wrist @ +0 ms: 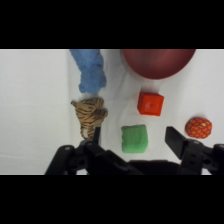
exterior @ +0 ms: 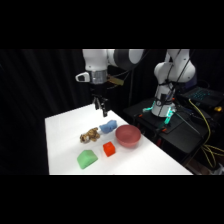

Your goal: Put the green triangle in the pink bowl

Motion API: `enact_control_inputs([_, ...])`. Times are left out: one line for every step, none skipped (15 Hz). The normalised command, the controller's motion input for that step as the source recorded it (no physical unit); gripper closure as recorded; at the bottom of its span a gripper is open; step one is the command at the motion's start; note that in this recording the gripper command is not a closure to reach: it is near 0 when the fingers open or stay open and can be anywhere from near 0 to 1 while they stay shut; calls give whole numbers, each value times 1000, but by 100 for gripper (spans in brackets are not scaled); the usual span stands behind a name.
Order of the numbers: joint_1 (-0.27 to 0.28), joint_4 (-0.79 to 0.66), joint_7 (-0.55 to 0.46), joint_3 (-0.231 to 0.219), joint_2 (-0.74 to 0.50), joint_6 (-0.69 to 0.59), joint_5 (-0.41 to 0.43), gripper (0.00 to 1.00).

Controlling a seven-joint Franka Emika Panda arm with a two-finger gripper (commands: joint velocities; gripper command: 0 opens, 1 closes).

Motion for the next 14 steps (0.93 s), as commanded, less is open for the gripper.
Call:
enact_control_inputs([18, 10, -1, -17, -1, -16, 3, 0])
enact_control_inputs([17, -7, 25, -22, -4, 21, -27, 0])
enact_control_inputs([12, -73, 71, -31, -38, 126, -38, 0])
enact_control_inputs([9, -114, 118, -37, -65, 194, -48, 0])
enact_control_inputs([5, -117, 144, -42, -60, 244, -37, 0])
enact_control_inputs([3, -76, 155, -45, -11, 252, -21, 0])
enact_control_inputs([4, 5, 153, -41, 74, 207, 8, 0])
enact_control_inputs([10, 63, 154, -35, 133, 172, 16, 0])
enact_control_inputs([24, 144, 153, -23, 215, 126, 17, 0])
enact_control_inputs([38, 201, 153, -13, 266, 90, 8, 0])
enact_control_inputs([64, 305, 167, 3, 358, 39, -9, 0])
enact_control_inputs([87, 370, 181, 13, 399, -4, -29, 0])
enact_control_inputs([120, 461, 205, 25, 468, -42, -61, 0])
enact_control_inputs([146, 532, 216, 31, 507, -92, -89, 0])
